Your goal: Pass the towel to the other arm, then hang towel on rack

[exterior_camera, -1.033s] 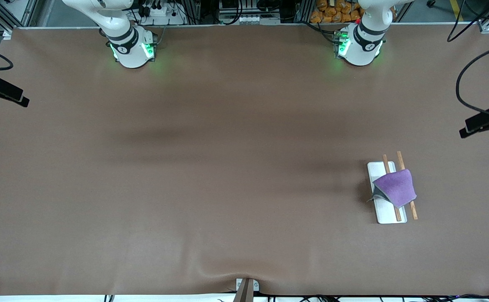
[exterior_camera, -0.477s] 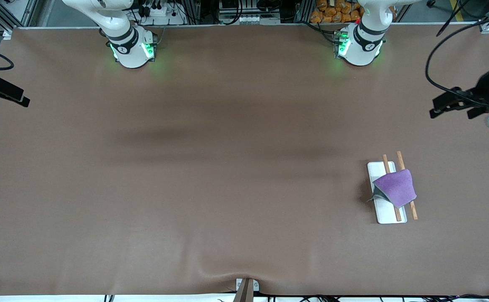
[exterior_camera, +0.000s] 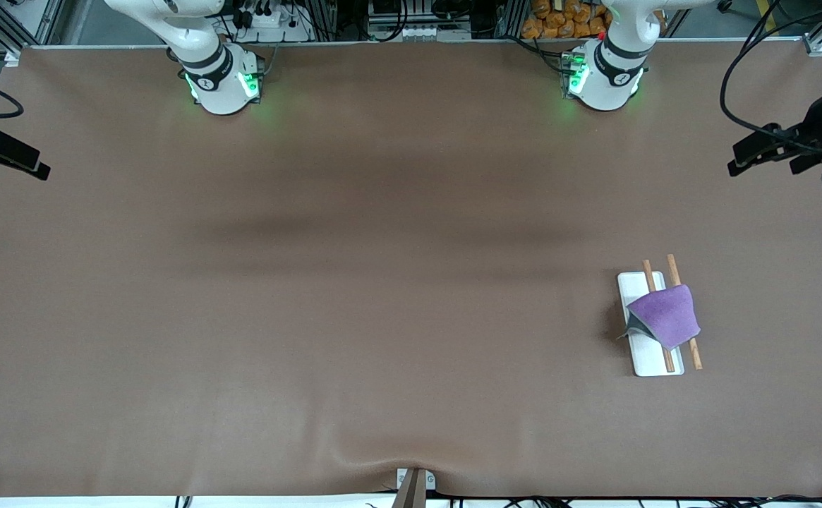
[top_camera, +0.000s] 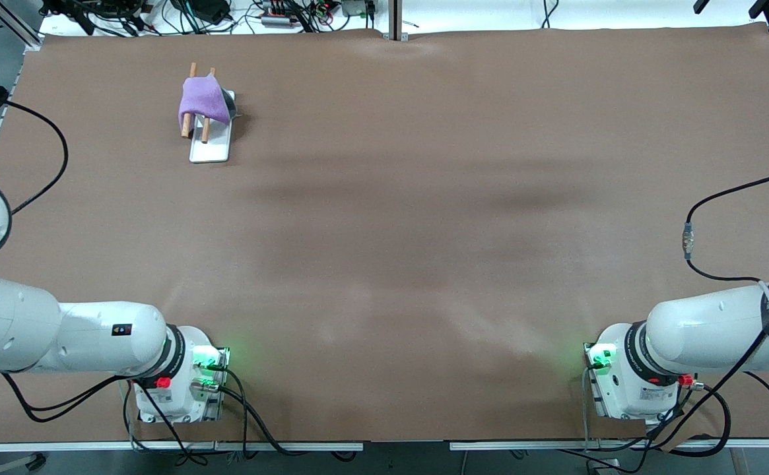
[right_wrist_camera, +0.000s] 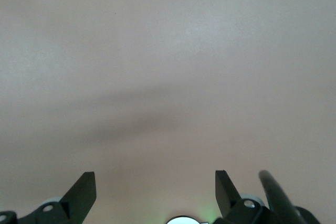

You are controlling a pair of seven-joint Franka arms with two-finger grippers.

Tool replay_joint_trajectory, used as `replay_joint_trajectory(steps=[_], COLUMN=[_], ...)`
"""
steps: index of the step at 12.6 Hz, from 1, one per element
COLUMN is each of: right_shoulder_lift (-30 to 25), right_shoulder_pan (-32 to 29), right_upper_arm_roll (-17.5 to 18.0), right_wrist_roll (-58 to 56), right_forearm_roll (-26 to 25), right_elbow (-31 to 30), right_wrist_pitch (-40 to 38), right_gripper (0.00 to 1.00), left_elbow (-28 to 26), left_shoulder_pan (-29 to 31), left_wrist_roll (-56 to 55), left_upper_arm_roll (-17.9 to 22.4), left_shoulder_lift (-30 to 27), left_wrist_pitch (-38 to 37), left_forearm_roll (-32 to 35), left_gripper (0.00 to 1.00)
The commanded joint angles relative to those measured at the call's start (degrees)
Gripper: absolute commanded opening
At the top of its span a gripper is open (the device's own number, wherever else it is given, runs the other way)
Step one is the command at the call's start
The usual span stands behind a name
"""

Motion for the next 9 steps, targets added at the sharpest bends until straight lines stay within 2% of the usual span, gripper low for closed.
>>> replay_joint_trajectory(steps=[1, 4, 9], right_shoulder_lift=[-0.1, -0.1, -0.2], right_shoulder_pan=[-0.7, -0.8, -0.7], right_upper_arm_roll=[0.7, 0.7, 0.7], right_wrist_roll=[-0.1, -0.2, -0.1], right_forearm_roll=[0.0, 0.0, 0.0], right_elbow=[0.7, 0.7, 0.7], right_wrist_pitch=[-0.7, -0.8, -0.7], right_gripper=[1.0, 1.0, 1.0], left_elbow=[-2.2, -0.9, 1.0], left_shoulder_pan=[-1.3, -3.0, -2.8], left_wrist_roll=[-0.4, -0.4, -0.3], left_upper_arm_roll=[1.1, 3.3, 2.9], left_shoulder_lift=[-2.7, -2.4, -1.5], left_wrist_pitch=[-0.7, -0.7, -1.1], left_forearm_roll=[1.6, 3.8, 4.8], left_gripper=[1.0, 1.0, 1.0])
